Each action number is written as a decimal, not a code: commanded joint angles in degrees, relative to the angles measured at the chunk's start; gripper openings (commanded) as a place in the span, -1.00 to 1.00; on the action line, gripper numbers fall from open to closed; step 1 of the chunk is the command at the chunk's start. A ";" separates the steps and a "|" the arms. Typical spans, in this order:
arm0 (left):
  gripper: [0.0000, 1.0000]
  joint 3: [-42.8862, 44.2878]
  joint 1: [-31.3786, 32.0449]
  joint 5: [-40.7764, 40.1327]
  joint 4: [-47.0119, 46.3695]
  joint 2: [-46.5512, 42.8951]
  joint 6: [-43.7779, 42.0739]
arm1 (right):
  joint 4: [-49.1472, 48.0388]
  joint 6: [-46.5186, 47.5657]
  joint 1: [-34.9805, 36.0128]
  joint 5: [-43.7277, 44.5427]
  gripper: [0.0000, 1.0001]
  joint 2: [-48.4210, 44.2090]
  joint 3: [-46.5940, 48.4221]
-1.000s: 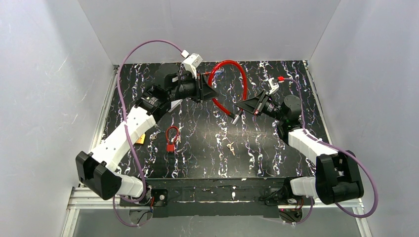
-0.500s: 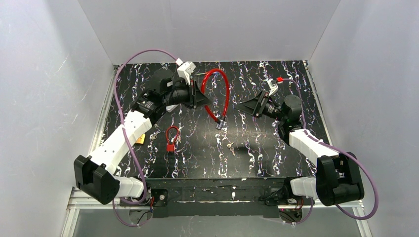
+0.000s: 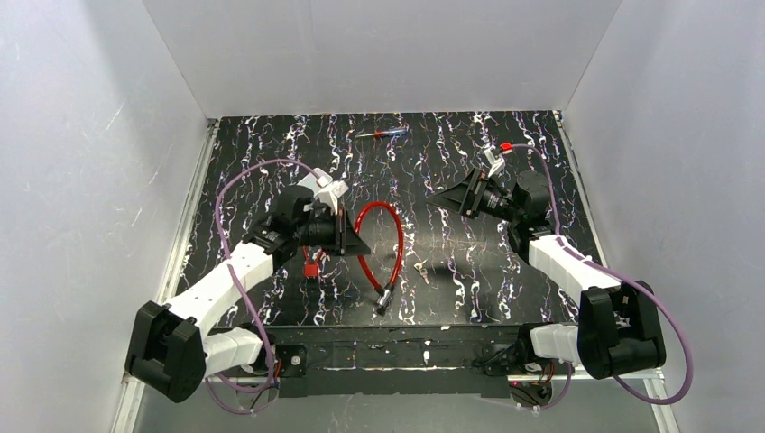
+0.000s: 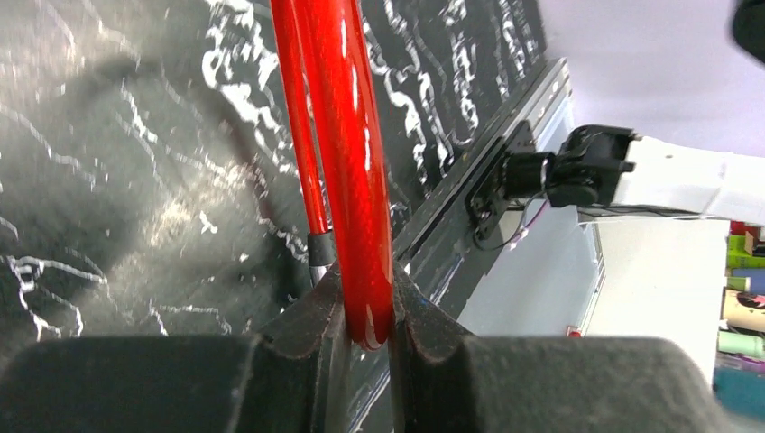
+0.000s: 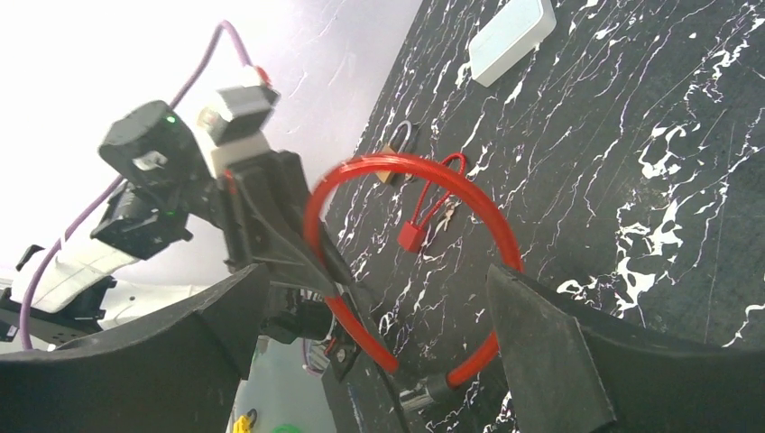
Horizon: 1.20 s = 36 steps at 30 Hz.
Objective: Lock with the key
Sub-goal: Place the lock at the center of the board.
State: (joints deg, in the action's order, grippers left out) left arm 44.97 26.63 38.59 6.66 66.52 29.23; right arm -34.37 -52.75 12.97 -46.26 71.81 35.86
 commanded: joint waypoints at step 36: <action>-1.00 7.06 -5.45 -8.71 7.55 18.76 -8.36 | 10.97 12.30 -1.11 0.97 0.97 -1.69 8.81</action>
State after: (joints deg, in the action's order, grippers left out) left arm 49.58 21.45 31.00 11.27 83.79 22.92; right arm -26.79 -46.28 12.34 -45.56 70.76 40.18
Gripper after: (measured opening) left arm 0.137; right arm 0.983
